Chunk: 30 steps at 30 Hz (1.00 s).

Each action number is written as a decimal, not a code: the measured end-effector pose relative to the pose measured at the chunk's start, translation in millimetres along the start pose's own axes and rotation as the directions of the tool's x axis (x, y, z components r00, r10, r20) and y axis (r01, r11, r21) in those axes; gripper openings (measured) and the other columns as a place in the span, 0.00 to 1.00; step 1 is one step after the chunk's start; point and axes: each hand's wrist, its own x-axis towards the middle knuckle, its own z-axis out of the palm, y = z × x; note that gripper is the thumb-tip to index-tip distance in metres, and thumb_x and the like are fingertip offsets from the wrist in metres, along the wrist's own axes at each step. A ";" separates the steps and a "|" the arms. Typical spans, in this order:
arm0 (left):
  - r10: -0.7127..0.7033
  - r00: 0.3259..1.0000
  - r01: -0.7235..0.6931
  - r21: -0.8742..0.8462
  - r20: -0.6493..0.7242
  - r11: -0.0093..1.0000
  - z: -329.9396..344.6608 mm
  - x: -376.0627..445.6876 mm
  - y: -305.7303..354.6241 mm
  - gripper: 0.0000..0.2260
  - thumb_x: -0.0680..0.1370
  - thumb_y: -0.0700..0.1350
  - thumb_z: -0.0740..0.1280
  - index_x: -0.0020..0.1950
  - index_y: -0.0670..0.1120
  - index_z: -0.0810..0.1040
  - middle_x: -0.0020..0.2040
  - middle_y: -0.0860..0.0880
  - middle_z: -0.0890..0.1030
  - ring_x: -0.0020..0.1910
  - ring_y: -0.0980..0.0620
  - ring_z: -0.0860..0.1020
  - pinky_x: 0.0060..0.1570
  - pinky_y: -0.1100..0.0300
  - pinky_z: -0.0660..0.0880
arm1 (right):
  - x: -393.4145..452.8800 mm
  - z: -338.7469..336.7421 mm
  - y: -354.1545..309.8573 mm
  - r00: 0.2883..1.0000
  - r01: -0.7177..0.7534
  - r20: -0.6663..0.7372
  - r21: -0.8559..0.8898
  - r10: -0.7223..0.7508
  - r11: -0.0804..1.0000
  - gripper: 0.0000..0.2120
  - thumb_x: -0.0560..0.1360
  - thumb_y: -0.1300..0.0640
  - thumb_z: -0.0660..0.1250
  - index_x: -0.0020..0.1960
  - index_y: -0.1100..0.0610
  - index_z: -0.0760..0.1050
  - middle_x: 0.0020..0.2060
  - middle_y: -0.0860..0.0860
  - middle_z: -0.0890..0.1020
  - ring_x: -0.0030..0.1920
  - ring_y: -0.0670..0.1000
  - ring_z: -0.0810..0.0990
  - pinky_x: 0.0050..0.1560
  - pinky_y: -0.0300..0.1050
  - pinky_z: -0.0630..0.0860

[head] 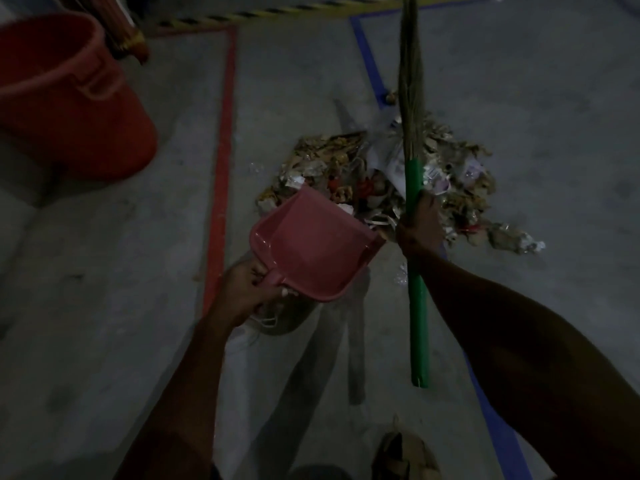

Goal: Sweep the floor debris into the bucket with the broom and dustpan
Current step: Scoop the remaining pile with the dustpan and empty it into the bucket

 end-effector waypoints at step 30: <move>-0.174 0.984 0.177 0.355 -0.042 0.918 -130.4 -72.1 -132.4 0.28 0.56 0.69 0.75 0.46 0.51 0.78 0.44 0.49 0.82 0.41 0.50 0.81 0.39 0.58 0.76 | -77.6 74.0 -34.5 0.987 -0.155 -0.055 -0.012 0.154 0.988 0.19 0.75 0.60 0.68 0.64 0.57 0.68 0.62 0.59 0.73 0.57 0.65 0.77 0.50 0.56 0.75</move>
